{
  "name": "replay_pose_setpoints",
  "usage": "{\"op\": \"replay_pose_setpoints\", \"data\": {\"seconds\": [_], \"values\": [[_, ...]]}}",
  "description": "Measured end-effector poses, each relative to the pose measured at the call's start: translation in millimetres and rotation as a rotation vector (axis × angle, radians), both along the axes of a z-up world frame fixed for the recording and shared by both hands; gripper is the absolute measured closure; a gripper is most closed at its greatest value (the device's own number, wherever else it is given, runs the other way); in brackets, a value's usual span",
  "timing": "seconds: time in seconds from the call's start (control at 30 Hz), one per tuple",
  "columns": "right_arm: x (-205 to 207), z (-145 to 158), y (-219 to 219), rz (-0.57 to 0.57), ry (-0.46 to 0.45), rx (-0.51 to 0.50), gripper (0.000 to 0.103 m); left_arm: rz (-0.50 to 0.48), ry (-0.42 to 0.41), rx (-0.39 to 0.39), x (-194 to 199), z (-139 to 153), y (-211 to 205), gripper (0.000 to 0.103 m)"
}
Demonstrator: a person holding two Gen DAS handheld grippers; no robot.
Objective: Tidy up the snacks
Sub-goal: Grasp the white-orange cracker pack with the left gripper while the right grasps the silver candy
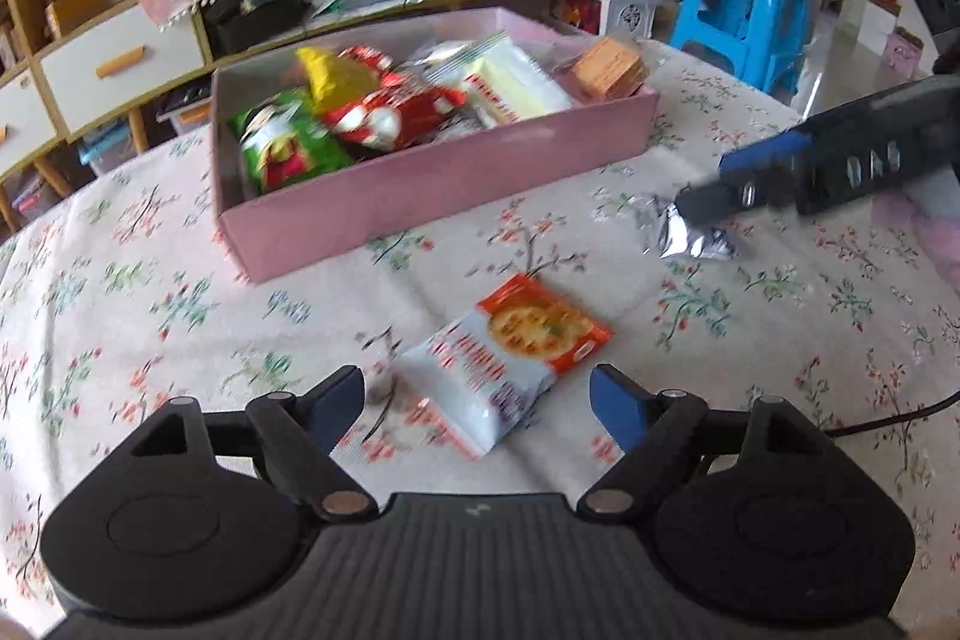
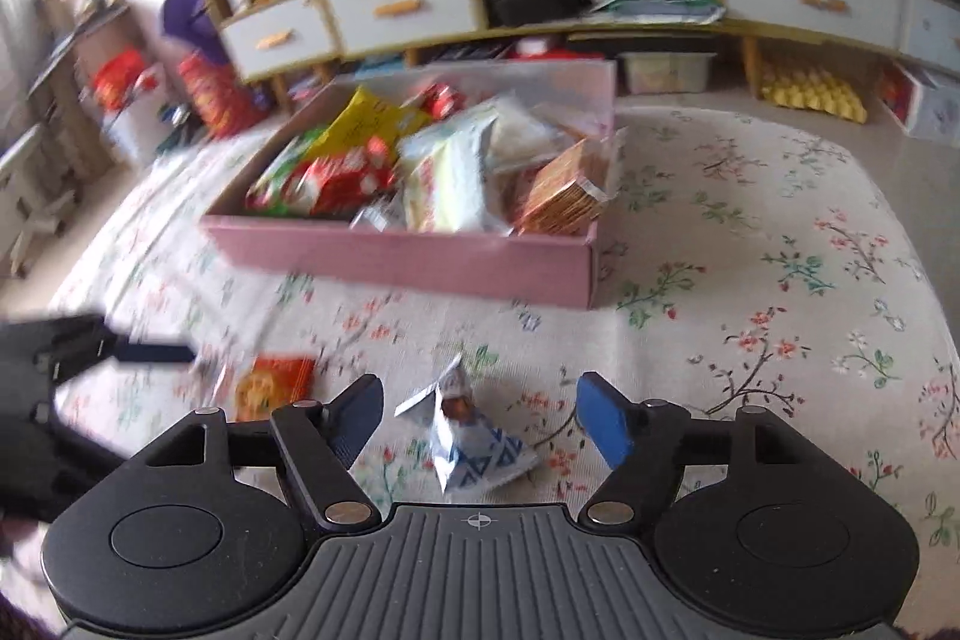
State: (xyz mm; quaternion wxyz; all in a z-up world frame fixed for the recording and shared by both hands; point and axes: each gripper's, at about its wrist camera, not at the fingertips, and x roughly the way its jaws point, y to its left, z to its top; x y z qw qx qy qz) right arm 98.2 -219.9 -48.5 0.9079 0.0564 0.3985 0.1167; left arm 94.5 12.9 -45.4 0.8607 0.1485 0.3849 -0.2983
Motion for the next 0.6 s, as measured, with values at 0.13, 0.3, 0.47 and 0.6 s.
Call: {"op": "replay_pose_setpoints", "data": {"seconds": [0.13,0.3,0.47,0.6], "values": [[-1.0,-10.8,16.7,0.105,0.006,-0.12,0.03,-0.018,-0.035,0.036,-2.5,-1.8,-13.1,0.034],[0.7,-17.9,31.1,0.151,-0.002,-0.192,0.031,-0.022,-0.049,0.066,-3.3,-3.8,-20.1,0.038],[5.4,-17.5,31.6,0.121,-0.013,-0.214,0.032,0.036,-0.029,0.068,0.8,-2.4,-19.9,0.04],[9.5,-18.1,23.0,0.067,-0.012,-0.225,0.033,0.113,-0.02,0.102,1.9,-0.1,-23.3,0.039]]}}
